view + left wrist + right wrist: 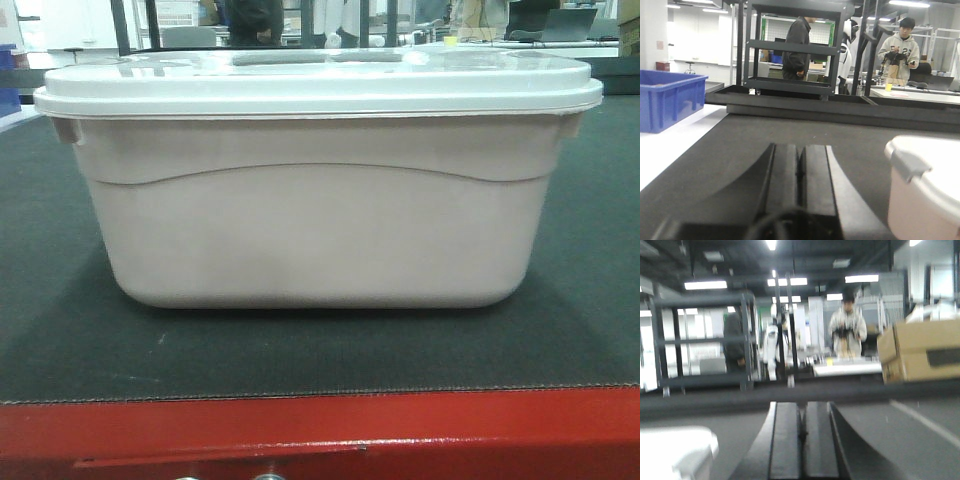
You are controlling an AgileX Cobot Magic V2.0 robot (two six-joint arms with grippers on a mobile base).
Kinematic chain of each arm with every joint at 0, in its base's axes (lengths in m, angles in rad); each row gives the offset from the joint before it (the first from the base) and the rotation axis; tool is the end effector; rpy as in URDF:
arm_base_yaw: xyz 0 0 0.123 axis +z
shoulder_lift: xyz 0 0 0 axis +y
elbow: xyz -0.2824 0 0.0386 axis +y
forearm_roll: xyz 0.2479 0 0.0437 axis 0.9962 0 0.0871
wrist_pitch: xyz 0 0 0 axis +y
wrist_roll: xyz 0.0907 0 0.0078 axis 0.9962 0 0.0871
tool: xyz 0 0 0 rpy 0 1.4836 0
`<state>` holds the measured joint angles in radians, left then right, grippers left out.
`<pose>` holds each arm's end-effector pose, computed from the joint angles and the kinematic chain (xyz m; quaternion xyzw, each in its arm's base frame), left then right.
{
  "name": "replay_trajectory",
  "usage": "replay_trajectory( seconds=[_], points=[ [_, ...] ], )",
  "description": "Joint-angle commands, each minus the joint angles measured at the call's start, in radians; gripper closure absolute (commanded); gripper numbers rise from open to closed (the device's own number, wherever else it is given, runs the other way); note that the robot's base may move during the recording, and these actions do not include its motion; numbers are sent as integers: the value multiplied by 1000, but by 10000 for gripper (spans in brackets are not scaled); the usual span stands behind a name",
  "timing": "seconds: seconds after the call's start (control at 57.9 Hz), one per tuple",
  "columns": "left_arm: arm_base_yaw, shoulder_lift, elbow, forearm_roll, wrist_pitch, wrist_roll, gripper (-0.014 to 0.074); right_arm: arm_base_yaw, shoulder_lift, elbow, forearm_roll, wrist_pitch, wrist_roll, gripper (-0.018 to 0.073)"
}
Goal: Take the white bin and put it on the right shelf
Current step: 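Move both grippers toward the ends of the white-lidded pink bin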
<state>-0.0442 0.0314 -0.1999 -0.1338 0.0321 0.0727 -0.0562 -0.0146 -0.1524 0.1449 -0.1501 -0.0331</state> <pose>0.0447 -0.0024 0.2752 -0.0036 0.6237 -0.0424 0.7805 0.0379 -0.0041 0.2773 0.0548 0.5487 0.0166 0.8341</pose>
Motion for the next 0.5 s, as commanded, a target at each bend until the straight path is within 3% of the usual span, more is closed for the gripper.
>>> replay_trajectory(
  seconds=[0.0,0.104,0.19,0.311,0.483],
  points=[
    [3,89,-161,-2,38,-4,667,1,48,-133,3,-30,1,487],
    [3,187,-284,-2,106,-4,557,1,121,-222,3,8,1,479],
    [-3,278,-373,-6,158,-4,410,1,197,-283,5,16,1,415],
    [-44,374,-430,-14,193,-4,292,1,300,-343,12,45,1,241],
    [-92,520,-527,-144,356,-4,278,1,438,-441,13,163,1,-62]
  ],
)
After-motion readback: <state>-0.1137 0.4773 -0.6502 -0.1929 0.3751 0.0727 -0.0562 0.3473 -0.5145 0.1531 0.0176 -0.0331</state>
